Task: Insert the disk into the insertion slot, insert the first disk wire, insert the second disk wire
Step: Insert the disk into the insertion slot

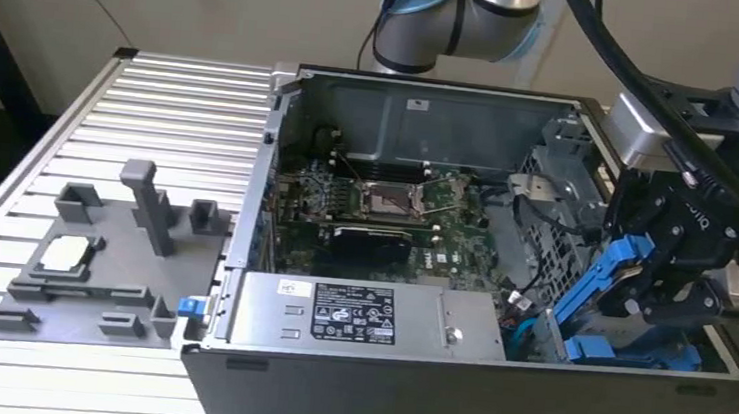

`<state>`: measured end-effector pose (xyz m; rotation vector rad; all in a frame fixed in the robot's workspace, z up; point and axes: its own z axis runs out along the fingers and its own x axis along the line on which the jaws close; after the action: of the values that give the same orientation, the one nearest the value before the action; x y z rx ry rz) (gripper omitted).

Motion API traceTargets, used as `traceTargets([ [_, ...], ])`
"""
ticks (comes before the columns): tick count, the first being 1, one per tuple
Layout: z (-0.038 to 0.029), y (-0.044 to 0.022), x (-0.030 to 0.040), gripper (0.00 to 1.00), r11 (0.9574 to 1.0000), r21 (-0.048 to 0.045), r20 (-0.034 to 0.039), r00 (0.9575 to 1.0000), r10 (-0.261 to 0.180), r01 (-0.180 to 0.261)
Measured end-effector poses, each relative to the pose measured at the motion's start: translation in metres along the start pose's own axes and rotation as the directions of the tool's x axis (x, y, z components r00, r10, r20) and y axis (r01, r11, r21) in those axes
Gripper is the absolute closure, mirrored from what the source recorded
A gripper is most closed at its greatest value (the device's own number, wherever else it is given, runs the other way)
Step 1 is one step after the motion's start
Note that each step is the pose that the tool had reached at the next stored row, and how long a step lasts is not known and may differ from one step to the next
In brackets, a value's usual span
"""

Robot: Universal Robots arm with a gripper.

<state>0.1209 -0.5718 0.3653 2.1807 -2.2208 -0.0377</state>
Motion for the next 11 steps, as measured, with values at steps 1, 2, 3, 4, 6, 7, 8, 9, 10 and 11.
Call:
traceTargets([
  [1,0.0001,0.0,0.0,0.67,1.0,0.0,0.0002,1.0,0.0,0.0],
  [2,0.0001,0.0,0.0,0.66,1.0,-0.0001,-0.0001,1.0,0.0,0.0],
  [3,0.0001,0.0,0.0,0.66,1.0,0.0,-0.0001,1.0,0.0,0.0],
  [4,-0.0001,0.0,0.0,0.6,1.0,0.0,-0.0002,1.0,0.0,0.0],
  [6,-0.0013,0.0001,0.0,0.53,1.0,-0.0001,0.0,1.0,0.0,0.0],
  [7,-0.0028,0.0002,0.0,0.53,1.0,-0.0003,-0.0002,1.0,0.0,0.0],
  [8,-0.0046,0.0002,-0.0001,0.53,1.0,-0.0005,-0.0007,1.0,0.0,0.0],
  [9,-0.0066,0.0003,-0.0001,0.53,1.0,-0.0006,-0.0012,1.0,0.0,0.0],
  [10,-0.0087,0.0004,-0.0002,0.53,1.0,-0.0007,-0.0019,1.0,0.0,0.0],
  [11,-0.0107,0.0004,-0.0003,0.53,1.0,-0.0008,-0.0027,1.0,0.0,0.0],
])
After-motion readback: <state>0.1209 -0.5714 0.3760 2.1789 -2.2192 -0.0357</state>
